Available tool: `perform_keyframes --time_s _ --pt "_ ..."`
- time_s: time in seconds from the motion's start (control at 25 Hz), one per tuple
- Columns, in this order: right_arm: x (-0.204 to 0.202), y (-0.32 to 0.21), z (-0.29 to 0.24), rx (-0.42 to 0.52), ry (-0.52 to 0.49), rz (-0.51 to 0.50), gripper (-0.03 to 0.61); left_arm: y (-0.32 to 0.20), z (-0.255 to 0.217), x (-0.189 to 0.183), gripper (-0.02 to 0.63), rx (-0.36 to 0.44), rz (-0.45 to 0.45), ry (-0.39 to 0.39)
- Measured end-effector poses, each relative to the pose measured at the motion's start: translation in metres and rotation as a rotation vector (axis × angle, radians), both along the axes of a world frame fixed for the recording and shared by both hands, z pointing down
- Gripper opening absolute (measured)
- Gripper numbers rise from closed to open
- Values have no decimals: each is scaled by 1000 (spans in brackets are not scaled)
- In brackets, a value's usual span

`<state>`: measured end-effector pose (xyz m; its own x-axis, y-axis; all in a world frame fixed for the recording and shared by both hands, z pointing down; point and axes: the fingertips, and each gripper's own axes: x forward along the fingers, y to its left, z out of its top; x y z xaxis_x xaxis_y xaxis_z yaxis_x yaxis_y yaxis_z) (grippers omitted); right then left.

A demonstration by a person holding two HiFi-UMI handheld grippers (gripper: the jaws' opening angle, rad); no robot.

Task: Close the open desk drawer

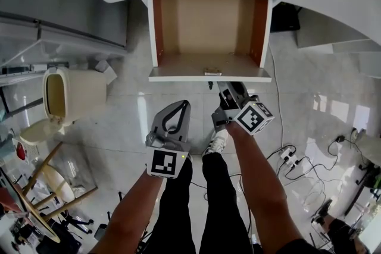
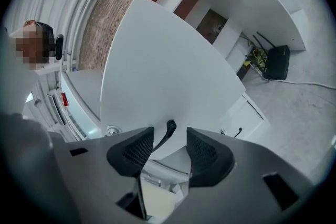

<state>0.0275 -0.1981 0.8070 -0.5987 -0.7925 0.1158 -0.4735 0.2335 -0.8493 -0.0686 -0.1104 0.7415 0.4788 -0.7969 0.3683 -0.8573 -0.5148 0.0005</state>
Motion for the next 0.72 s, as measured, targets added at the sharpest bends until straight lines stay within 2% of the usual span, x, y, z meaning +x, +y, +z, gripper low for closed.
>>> perform_keyframes --time_s 0.12,0.24,0.32,0.72 --pt "0 0 -5 19 -31 -7 182 -1 1 1 8 -13 -17 20" --pt "-2 1 -6 25 -35 -12 152 -2 3 0 8 -20 -25 19" --pt "-3 0 -5 21 -26 -11 98 -4 4 -1 8 -20 -30 18" --pt "-2 0 -8 -3 -98 1 74 -11 7 -6 8 -19 -68 37"
